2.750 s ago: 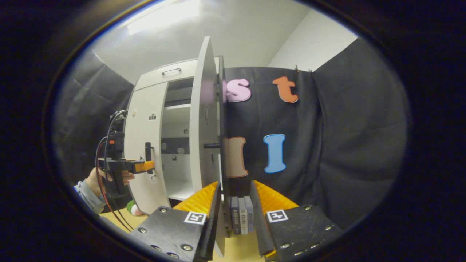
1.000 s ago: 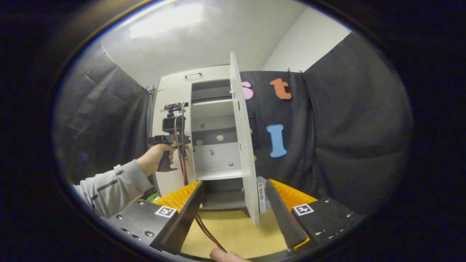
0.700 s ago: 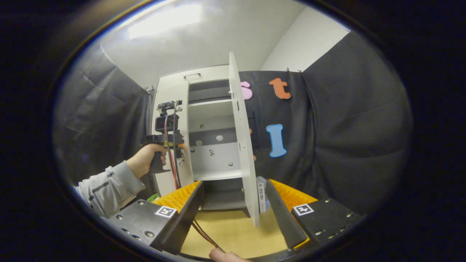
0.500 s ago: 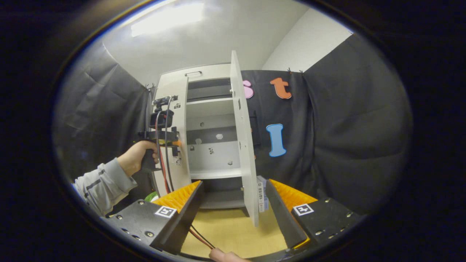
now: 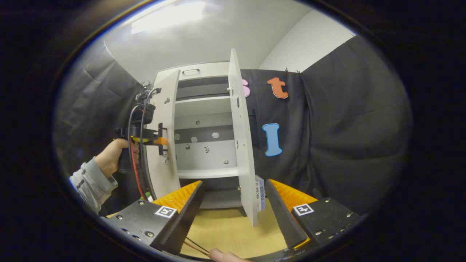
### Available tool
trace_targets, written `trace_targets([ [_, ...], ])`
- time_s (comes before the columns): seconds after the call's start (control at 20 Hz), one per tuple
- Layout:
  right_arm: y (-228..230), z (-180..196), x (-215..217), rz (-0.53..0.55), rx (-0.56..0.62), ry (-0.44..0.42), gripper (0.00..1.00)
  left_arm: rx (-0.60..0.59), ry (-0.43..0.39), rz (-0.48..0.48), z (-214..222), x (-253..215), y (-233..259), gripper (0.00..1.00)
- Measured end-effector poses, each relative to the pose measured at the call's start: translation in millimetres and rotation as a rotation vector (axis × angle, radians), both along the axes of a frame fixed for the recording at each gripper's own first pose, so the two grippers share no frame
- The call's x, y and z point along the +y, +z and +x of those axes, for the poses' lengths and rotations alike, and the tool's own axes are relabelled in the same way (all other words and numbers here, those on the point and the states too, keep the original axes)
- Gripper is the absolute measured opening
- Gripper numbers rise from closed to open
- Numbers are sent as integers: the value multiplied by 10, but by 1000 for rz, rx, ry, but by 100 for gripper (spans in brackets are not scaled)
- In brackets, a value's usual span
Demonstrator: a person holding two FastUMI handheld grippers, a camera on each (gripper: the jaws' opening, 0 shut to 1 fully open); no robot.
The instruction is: Open the right door of the double-door shoe cabinet with the right hand, and open the left door with the left hand.
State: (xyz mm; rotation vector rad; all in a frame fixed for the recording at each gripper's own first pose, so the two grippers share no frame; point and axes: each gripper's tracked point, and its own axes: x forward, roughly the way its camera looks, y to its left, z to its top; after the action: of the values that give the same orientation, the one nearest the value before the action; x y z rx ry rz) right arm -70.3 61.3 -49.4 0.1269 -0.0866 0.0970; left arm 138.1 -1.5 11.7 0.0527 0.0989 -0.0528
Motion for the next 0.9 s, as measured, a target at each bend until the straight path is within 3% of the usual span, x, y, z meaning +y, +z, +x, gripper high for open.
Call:
trace_targets([
  [0.6, -86, 11, 353, 0, 24, 54, 100, -32, -33, 22, -371, 278, 51, 24],
  [0.9, -91, -15, 540, -16, 21, 78, 100, -42, -12, 33, -451, 404, 67, 24],
])
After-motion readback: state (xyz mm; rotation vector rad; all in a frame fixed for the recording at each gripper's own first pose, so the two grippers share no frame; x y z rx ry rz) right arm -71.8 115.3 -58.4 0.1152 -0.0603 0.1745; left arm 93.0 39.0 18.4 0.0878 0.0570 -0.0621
